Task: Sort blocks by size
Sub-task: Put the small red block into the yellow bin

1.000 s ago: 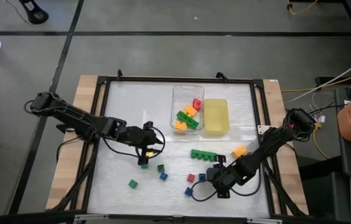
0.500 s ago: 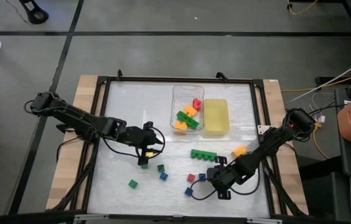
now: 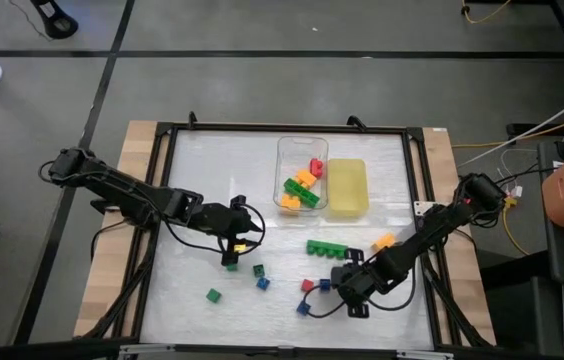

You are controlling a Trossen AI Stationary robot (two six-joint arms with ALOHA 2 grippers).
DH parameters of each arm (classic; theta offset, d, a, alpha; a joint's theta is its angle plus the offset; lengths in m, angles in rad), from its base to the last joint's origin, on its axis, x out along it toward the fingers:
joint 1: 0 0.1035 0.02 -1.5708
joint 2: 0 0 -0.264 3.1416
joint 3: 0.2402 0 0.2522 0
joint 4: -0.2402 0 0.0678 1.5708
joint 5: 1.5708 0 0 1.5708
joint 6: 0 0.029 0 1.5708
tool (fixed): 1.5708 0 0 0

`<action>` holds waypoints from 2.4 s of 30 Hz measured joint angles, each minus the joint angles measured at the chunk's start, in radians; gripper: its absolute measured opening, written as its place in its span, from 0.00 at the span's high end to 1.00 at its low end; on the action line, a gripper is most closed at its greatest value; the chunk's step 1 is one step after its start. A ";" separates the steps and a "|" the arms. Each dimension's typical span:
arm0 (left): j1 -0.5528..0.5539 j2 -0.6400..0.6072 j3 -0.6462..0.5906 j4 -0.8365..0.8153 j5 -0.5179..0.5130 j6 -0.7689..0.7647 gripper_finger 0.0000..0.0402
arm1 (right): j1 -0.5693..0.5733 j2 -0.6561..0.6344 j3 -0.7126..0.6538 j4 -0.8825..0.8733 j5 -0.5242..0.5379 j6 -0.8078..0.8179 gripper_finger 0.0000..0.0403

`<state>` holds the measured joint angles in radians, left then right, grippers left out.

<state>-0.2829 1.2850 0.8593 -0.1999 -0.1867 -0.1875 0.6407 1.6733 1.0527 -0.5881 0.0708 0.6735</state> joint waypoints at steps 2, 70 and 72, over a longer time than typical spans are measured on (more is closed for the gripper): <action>0.000 0.000 0.000 0.000 0.000 0.000 0.61 | 0.000 0.002 0.000 -0.001 0.008 0.000 0.59; -0.001 0.001 -0.002 -0.052 0.000 -0.023 0.61 | -0.013 0.087 -0.002 -0.019 -0.016 -0.050 0.64; -0.001 0.001 -0.002 -0.052 0.000 -0.023 0.61 | -0.013 0.087 -0.002 -0.018 -0.014 -0.050 0.63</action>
<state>-0.2836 1.2858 0.8570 -0.2520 -0.1866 -0.2100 0.6277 1.7607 1.0508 -0.6060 0.0570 0.6235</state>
